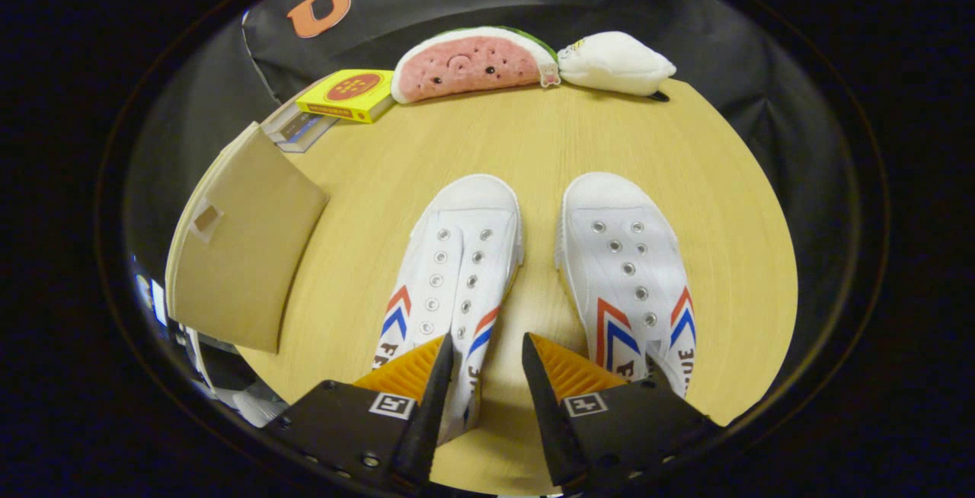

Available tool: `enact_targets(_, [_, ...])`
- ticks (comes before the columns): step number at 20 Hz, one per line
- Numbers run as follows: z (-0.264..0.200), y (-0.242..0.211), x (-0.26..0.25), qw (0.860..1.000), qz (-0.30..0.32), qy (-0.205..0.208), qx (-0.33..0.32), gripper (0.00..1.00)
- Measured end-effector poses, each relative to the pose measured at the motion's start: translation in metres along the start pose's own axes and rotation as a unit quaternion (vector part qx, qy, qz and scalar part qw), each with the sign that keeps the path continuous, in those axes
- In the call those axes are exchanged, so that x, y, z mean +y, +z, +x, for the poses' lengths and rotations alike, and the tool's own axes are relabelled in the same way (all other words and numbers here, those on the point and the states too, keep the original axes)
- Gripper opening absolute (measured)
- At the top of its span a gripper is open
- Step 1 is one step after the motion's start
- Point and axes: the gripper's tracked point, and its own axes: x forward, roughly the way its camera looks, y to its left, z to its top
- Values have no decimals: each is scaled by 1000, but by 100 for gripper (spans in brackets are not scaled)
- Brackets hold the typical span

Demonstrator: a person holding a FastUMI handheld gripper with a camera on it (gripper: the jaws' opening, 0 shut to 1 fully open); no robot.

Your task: Open the storage box then place both shoes into the box .Put the left shoe in first, then the right shoe, with the right side of both shoes facing outward in a uniform manner.

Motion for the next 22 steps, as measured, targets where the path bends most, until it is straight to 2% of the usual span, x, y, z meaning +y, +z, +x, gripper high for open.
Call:
enact_targets(2, [-4,7,6,1000,7,23,7,55])
enact_targets(4, [0,3,6,999,27,33,17,19])
enact_targets(5, [2,2,9,998,39,46,21,25])
enact_targets(6, [4,2,11,997,57,45,28,25])
enact_targets(7, [3,0,9,996,70,50,35,12])
enact_targets(8, [9,1,10,994,82,55,37,11])
enact_targets(9, [1,2,10,994,88,58,35,4])
enact_targets(10, [0,4,10,994,87,60,35,1])
enact_targets(17, [-32,13,38,990,109,84,14,0])
enact_targets(22, [-95,50,84,988,116,92,-38,0])
